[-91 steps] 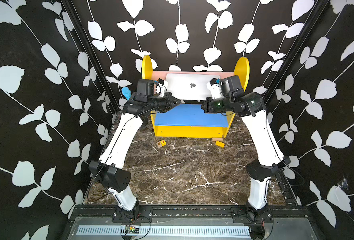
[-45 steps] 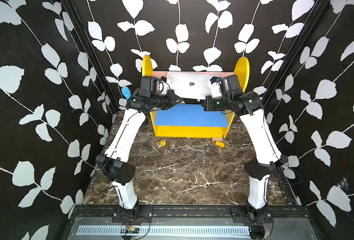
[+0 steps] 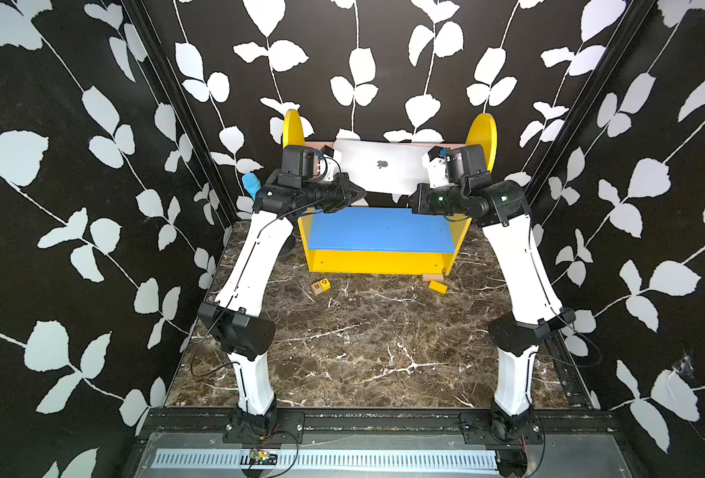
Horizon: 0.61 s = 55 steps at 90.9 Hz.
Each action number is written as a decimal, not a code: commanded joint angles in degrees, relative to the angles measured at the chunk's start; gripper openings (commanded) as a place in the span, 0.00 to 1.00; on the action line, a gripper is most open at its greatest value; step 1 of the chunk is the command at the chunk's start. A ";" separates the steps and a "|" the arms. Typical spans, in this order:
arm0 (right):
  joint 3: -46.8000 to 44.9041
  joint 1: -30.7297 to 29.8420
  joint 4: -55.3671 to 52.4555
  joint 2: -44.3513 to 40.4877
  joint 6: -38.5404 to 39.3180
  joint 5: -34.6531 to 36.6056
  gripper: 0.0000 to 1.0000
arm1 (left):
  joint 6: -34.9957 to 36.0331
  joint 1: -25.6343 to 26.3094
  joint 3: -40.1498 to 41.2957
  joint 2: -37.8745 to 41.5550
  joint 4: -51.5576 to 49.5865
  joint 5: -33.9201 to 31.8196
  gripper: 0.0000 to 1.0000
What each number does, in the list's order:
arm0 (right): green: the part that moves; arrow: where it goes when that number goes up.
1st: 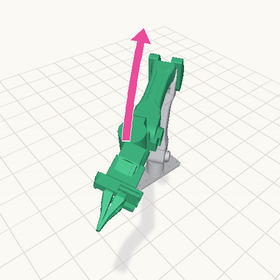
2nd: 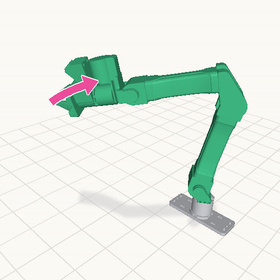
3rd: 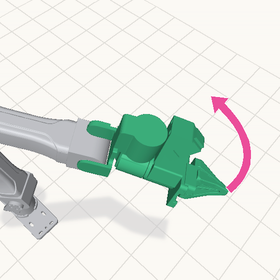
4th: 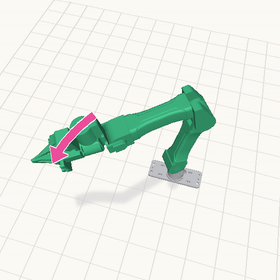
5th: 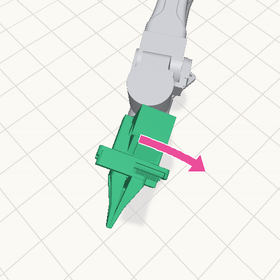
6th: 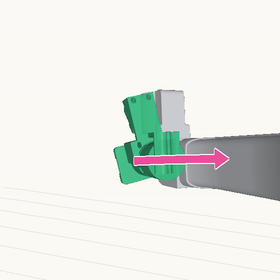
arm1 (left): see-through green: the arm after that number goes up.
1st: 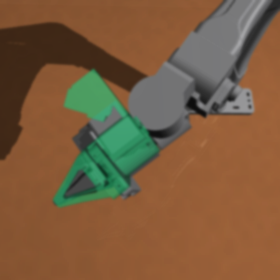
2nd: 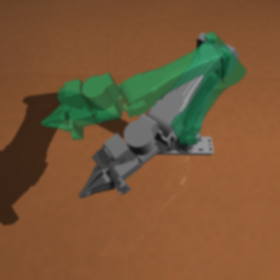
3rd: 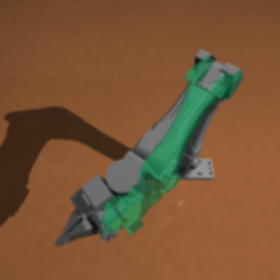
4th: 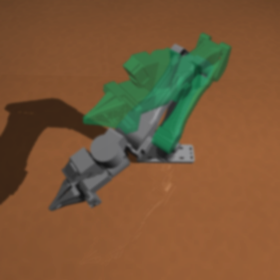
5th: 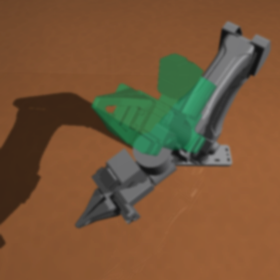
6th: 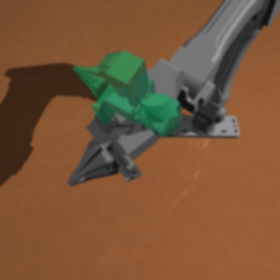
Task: Close the laptop lid and set it aside
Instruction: Place the laptop on the shelf.
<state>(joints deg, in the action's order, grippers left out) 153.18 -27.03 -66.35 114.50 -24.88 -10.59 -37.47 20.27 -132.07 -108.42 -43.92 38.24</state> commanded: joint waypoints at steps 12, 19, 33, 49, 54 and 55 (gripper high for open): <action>1.94 1.92 4.50 1.38 -0.78 -0.34 0.00 | 0.19 0.04 -4.24 -1.66 0.33 -0.63 0.00; 2.10 2.39 4.73 1.67 -0.91 -0.68 0.00 | 0.04 0.03 -5.17 -2.40 0.18 -0.45 0.00; 2.46 3.19 5.15 2.21 -1.29 -1.31 0.00 | -0.03 0.03 -7.19 -4.07 -0.28 -0.46 0.00; 2.81 3.69 6.12 2.68 -1.61 -1.78 0.00 | -0.56 -0.10 -8.47 -5.18 0.23 -0.29 0.00; 2.98 3.81 6.35 2.92 -1.72 -1.93 0.00 | -0.73 -0.27 -8.78 -5.38 0.28 -0.28 0.00; 3.03 3.86 6.38 2.96 -1.74 -1.96 0.00 | -0.74 -0.30 -8.84 -5.43 0.31 -0.27 0.00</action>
<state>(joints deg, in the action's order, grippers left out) 154.47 -23.77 -64.14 116.62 -25.98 -12.53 -37.95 20.27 -138.82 -113.60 -44.80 38.37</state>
